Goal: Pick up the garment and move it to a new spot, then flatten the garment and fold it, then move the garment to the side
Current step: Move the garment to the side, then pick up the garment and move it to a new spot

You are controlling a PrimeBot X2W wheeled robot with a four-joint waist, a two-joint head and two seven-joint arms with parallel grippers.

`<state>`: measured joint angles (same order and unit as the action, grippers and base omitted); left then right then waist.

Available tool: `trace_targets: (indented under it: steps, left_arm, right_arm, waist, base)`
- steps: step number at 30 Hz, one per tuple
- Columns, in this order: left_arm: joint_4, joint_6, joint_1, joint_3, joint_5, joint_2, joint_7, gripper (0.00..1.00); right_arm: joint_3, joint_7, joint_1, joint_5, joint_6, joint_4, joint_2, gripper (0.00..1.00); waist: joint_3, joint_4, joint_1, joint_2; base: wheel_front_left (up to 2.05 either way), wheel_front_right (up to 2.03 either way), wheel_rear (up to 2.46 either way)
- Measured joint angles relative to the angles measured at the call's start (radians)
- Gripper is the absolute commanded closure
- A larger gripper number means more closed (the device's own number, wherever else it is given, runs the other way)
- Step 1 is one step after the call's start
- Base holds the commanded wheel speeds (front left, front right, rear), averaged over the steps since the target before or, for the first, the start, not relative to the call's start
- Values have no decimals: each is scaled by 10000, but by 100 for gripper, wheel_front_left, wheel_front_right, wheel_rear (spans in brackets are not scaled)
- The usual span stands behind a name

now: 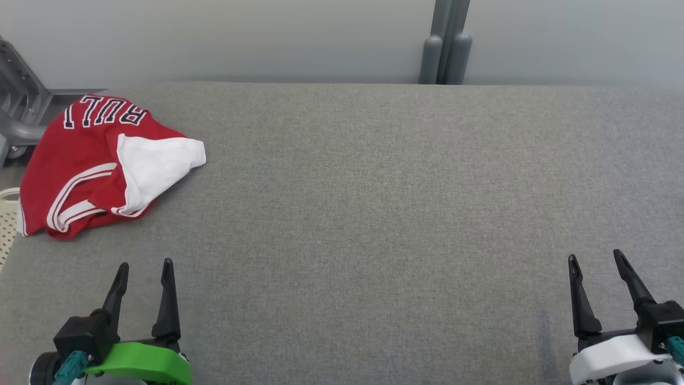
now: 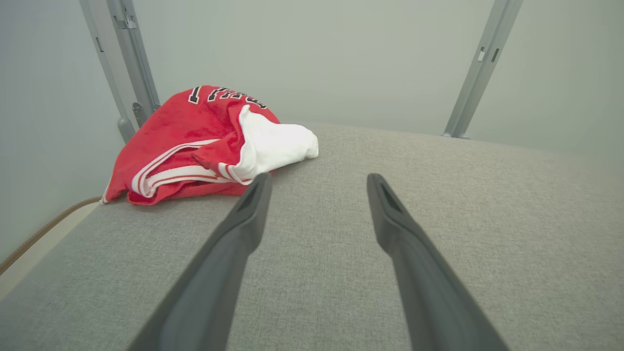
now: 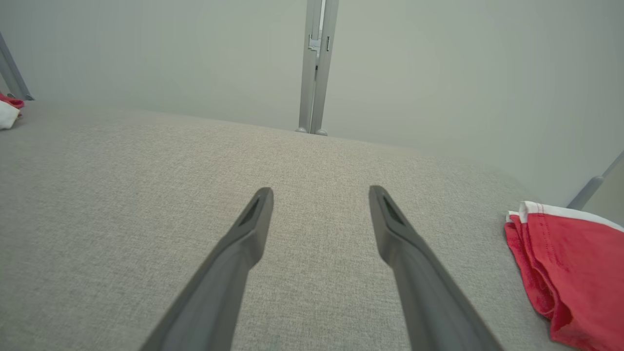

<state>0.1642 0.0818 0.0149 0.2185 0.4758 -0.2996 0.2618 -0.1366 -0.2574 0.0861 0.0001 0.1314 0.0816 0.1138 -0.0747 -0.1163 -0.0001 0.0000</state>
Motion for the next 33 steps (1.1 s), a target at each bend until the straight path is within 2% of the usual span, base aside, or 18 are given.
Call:
trace_targets:
  steps: [13,27,33]
  left_arm:
    - [119,-169,-682,-792,-313,437,6,0]
    - [244,-497,-769,-1047,-568,575,8,0]
    - [255,-566,-757,-982,-594,568,6,0]
  right_arm:
    - [326,-42,263,-144,0,234,-48,0]
    - [161,-46,288,-109,0,589,-259,0]
    - [368,-52,269,-4,0,437,-316,0]
  waist:
    - [966,-155,0,0]
    - [974,-156,0,0]
    - [974,-471,0,0]
  base:
    - [0,0,0]
    - [0,0,0]
    - [0,0,0]
